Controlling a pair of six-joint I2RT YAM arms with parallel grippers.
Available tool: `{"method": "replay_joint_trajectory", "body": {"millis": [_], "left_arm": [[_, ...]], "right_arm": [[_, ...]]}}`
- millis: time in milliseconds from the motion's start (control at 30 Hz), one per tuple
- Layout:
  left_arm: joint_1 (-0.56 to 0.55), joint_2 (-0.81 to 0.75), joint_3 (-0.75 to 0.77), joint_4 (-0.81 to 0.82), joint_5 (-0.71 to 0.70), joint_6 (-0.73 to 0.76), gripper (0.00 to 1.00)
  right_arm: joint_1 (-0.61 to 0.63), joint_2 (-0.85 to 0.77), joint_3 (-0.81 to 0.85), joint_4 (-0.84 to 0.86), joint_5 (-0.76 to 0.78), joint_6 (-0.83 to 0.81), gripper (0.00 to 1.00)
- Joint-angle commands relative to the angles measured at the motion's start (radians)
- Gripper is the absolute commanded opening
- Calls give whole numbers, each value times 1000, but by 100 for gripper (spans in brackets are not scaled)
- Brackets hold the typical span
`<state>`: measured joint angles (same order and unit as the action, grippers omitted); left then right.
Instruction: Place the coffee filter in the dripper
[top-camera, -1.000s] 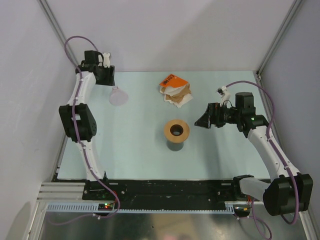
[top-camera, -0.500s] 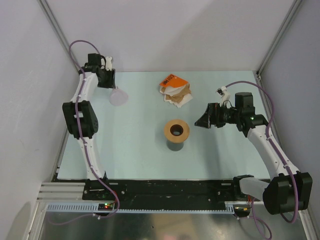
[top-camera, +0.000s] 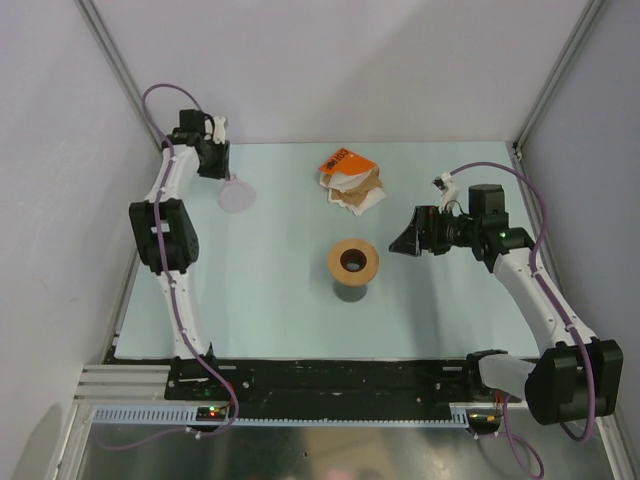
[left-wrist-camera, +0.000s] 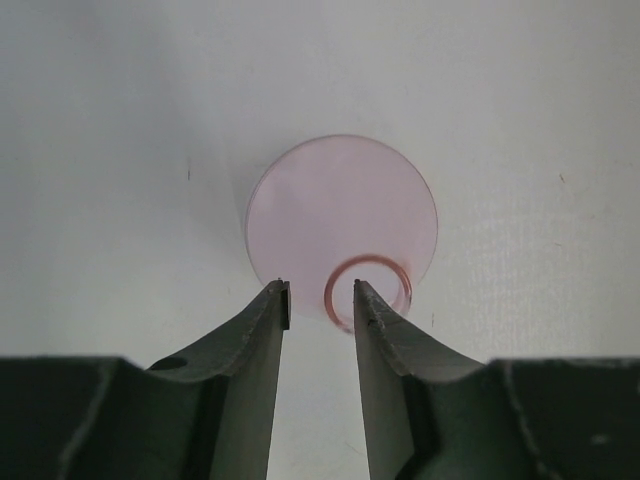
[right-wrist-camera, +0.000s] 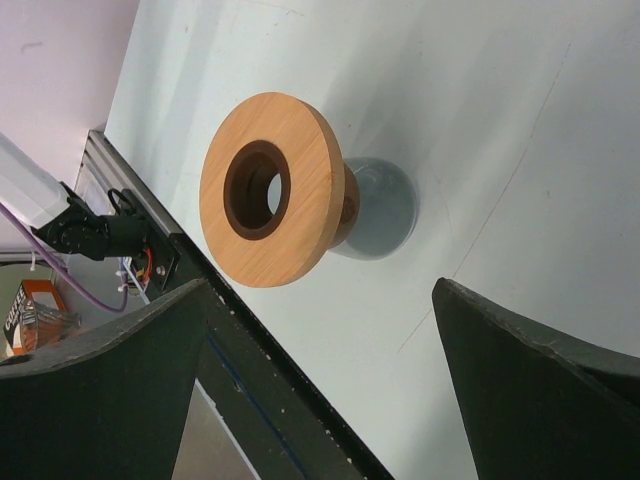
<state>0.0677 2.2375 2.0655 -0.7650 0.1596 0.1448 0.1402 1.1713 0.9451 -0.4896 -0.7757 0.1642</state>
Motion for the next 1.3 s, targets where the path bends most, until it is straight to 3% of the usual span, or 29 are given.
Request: {"method": "replay_joint_trajectory", "body": {"millis": [0,267,533,633,800,1067,1267], "left_arm": [[-2,43,56,-6,-11,-18,38],[-10,57,86,-7,18,-33,34],[-11,-67,-18,-8,44,-62,3],[-1,-148,-55,-7,74,-74,0],[28,-299,-108,-7,206,-141,0],[41,-512,-223,11,575,-321,0],[-3,-691,-379,198,760,-514,0]], "right_arm": [[-4,11,58,17,-10,7,98],[-2,18,69,13,-13,13,98],[-1,24,90,33,-15,24,97],[5,29,99,56,-24,50,97],[24,53,129,143,-37,133,97],[100,144,196,497,-57,513,97],[214,230,331,601,-44,585,96]]}}
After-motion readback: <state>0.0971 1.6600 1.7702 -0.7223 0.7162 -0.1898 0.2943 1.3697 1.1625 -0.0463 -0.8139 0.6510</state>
